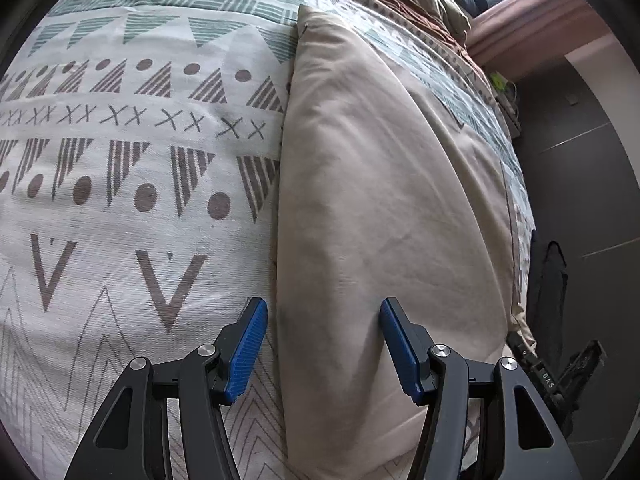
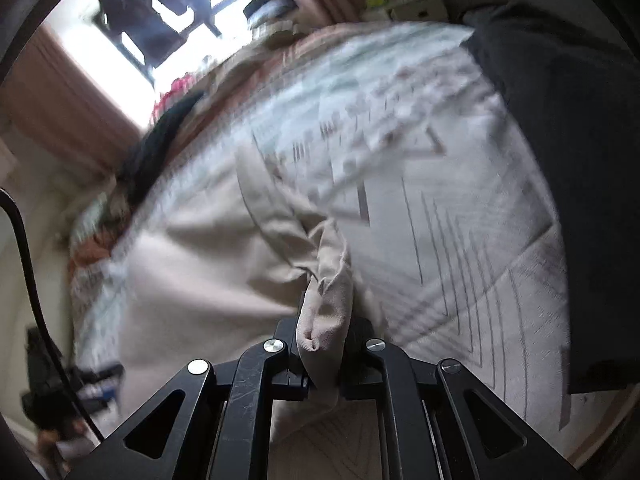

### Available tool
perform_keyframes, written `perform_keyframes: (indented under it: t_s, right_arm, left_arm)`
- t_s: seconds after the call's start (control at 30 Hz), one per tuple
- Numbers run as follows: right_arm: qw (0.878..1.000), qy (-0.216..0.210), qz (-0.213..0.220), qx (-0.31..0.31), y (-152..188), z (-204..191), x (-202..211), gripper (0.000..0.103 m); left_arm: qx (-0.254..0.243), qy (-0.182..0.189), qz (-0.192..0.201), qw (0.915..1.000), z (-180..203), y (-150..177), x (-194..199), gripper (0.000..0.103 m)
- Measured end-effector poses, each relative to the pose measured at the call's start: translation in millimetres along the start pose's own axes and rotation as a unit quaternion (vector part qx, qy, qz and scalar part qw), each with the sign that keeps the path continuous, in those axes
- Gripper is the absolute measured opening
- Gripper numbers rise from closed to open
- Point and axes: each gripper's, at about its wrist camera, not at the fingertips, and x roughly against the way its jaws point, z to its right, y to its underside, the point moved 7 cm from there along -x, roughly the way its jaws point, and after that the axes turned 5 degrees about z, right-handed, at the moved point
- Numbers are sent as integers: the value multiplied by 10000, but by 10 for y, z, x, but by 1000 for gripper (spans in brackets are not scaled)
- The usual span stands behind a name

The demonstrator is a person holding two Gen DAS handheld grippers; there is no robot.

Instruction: Fold large clothes

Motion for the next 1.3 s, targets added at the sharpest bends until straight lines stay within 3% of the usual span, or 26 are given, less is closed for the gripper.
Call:
perform_keyframes:
  t_s: [0.1,0.13,0.17,0.2,0.3,0.4,0.47,0.57,0.73,1.03,1.1,1.2,1.27,1.3]
  right_arm:
    - [9988,-294,94,-385,-43,110,87,22]
    - [9987,-220,178,-419,-62,154,123,35]
    - [9988,-56,258,-423,-74,204,151,56]
    - [9986,41,304,-428,-81,244,161,63]
    - [9973,-371,59,-625,-46,216,54,63]
    - [9975,-355,-179,-580,-12,206,-91,58]
    - [9953,-589,-330,-701,26,183,-155,32]
    - [9953,-618,-331,-661,73,148,-134,23]
    - [9940,-762,-366,-698,185,72,-25,17]
    - [9909,-961,-863,-369,549,-114,176,16]
    - [9914,-903,-931,-166,586,-128,236,19]
    - [9959,-501,-737,165,470,-75,340,43]
    - [9981,-406,-446,151,271,-17,398,65]
    - [9982,-427,-410,117,195,-1,387,66]
  left_arm:
    - [-10,-9,6,10000,-10,-3,-9,60]
    - [-19,-11,4,10000,-22,4,2,60]
    - [-21,-8,-2,10000,-27,9,1,60]
    - [-21,-1,-10,10000,-23,16,-1,60]
    - [-75,-8,-11,10000,-19,45,3,60]
    - [-114,-3,-31,9999,-23,100,21,60]
    - [-181,21,-30,9998,6,133,28,52]
    - [-420,-77,21,9991,64,157,48,40]
    - [-482,-60,43,9988,11,105,98,25]
    - [-572,-79,80,9983,-163,64,254,20]
    - [-622,-35,60,9980,-164,62,272,21]
    - [-608,-22,73,9981,-171,2,299,25]
    - [-631,-76,163,9978,-185,-49,312,27]
    - [-644,-117,198,9977,-204,-72,321,31]
